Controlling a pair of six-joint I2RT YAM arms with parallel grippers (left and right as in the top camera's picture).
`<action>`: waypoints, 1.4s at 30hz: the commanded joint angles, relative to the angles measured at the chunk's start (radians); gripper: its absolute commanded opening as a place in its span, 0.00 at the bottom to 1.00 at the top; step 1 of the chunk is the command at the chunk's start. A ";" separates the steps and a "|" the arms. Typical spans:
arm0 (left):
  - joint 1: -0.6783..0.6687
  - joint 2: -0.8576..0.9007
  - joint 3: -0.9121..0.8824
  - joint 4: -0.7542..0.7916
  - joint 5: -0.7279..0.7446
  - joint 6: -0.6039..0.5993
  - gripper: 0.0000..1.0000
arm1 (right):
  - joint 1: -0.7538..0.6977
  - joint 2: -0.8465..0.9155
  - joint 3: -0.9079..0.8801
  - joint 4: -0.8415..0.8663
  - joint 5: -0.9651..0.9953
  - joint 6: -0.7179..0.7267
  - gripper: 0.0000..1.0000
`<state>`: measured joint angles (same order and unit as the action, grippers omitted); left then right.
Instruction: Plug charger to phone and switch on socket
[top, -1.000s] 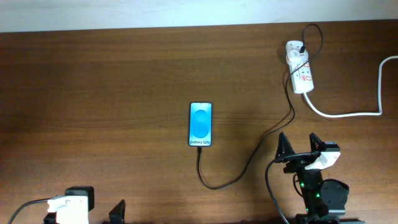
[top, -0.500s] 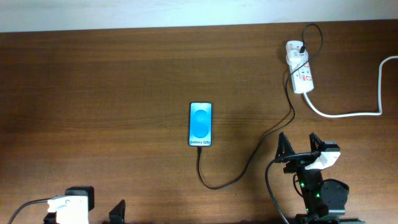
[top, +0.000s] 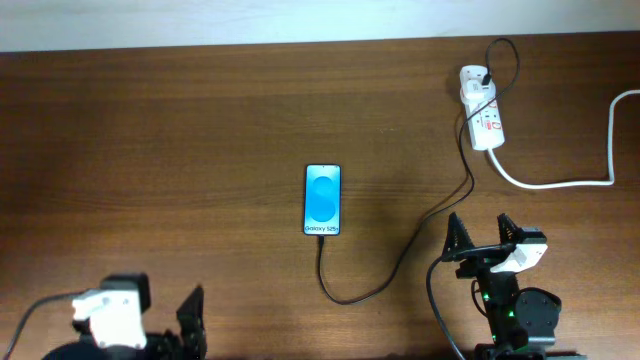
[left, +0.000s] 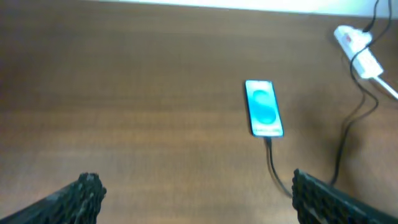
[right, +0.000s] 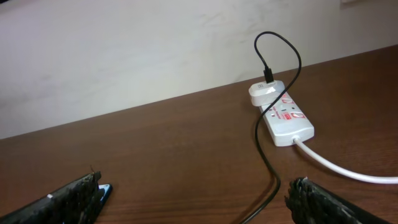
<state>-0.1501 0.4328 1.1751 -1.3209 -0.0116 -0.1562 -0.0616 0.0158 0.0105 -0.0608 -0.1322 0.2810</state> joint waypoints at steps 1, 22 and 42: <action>0.035 -0.060 -0.164 0.127 -0.010 0.035 0.99 | 0.008 -0.011 -0.005 -0.007 0.010 0.001 0.98; 0.042 -0.428 -0.893 0.869 0.045 0.109 0.99 | 0.008 -0.011 -0.005 -0.007 0.010 0.001 0.98; 0.042 -0.428 -1.129 1.157 -0.019 0.287 0.99 | 0.008 -0.011 -0.005 -0.007 0.010 0.001 0.98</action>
<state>-0.1143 0.0154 0.0631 -0.1707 0.0078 0.0799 -0.0616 0.0158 0.0109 -0.0612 -0.1276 0.2810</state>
